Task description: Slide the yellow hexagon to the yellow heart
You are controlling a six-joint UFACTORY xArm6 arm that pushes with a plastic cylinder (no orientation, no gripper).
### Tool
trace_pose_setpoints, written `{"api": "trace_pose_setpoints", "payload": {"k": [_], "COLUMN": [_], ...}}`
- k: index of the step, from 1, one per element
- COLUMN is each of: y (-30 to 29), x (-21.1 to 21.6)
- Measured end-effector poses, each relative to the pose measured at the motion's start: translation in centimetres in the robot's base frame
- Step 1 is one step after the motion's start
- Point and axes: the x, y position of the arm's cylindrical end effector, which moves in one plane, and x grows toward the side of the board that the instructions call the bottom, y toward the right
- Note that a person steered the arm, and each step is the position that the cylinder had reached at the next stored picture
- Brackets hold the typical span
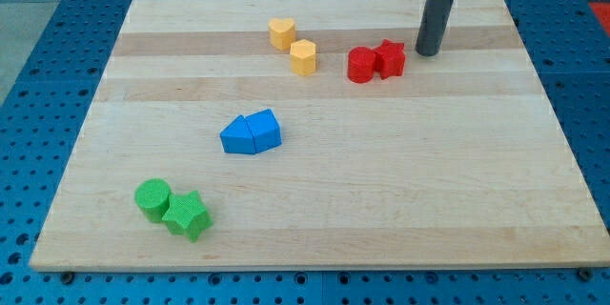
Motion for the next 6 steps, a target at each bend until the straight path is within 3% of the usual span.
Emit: {"api": "trace_pose_setpoints", "payload": {"k": [3, 5, 6], "y": [-10.3, -12.4, -11.5], "x": [2.1, 2.1, -2.8]}}
